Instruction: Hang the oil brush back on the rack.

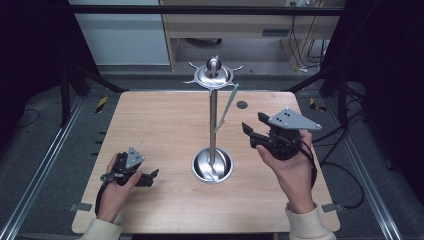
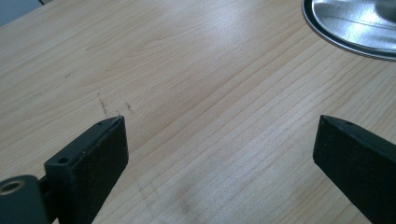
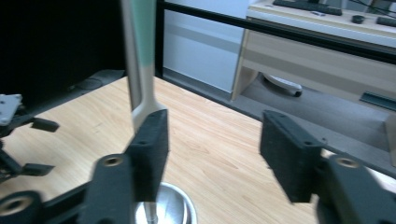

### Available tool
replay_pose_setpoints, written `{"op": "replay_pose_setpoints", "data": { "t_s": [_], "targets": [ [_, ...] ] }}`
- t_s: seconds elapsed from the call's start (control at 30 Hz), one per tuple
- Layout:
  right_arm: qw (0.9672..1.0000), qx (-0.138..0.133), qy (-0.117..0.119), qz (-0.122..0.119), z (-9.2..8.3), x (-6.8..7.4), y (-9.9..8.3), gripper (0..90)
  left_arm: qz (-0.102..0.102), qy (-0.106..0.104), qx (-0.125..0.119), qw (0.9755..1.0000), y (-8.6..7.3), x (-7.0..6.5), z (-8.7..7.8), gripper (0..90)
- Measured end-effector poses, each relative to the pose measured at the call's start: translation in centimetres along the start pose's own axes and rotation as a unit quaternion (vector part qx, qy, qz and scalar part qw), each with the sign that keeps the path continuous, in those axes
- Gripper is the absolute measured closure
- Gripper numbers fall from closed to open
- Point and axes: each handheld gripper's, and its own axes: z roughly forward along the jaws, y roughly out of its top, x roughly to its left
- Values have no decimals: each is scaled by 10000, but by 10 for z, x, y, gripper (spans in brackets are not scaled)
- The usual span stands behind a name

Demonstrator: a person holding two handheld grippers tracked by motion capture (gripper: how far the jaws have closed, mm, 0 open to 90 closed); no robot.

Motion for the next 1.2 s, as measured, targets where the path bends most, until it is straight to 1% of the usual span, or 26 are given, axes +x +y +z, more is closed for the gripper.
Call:
{"op": "replay_pose_setpoints", "data": {
  "t_s": [0.07,0.17,0.27,0.33,0.37,0.47,0.5,0.57,0.6,0.77,0.8,0.83,1.03,1.1,1.13,1.17,1.2],
  "targets": [
    [9999,33,-145,18,2,-1,-1,314,0,-3,-2,10000,0,0,0,30],
    [9993,63,-368,16,4,-3,-3,221,1,-5,-5,10000,0,0,0,29],
    [9987,70,-501,23,5,-7,-5,161,7,-4,2,10000,0,0,0,30],
    [9986,50,-528,27,6,-8,-5,150,5,-4,0,10000,0,0,0,30],
    [9981,58,-611,19,6,-10,-6,115,3,-4,3,10000,0,0,0,30],
    [9978,45,-665,0,5,-13,-8,92,5,-8,9,10000,0,0,0,30],
    [9978,54,-662,-20,4,-14,-8,83,-45,-7,-49,10000,0,-1,0,30],
    [9977,49,-673,-9,4,-16,-9,82,-38,-6,-51,10000,0,-1,0,30],
    [9977,32,-671,24,4,-19,-11,74,10,-7,-3,10000,0,0,0,30],
    [9972,39,-738,126,4,-29,-19,65,-37,-11,-44,10000,0,0,0,30],
    [9970,46,-746,182,5,-31,-21,65,-34,-9,-43,10000,0,0,0,30],
    [9969,61,-759,174,5,-34,-23,66,-34,-9,-43,10000,0,0,0,30],
    [9945,290,-952,335,10,-50,-38,94,-33,-11,-38,10000,0,0,-1,30],
    [9936,366,-990,400,12,-55,-44,104,-33,-13,-43,10000,0,0,-1,30],
    [9936,366,-990,400,12,-55,-44,104,-33,-13,-43,10000,0,0,-1,30],
    [9928,438,-1025,435,14,-61,-50,113,-32,-15,-43,10000,0,0,-1,30],
    [9926,464,-1024,461,15,-63,-53,114,-31,-16,-42,10000,0,0,-1,30]
  ]
}}
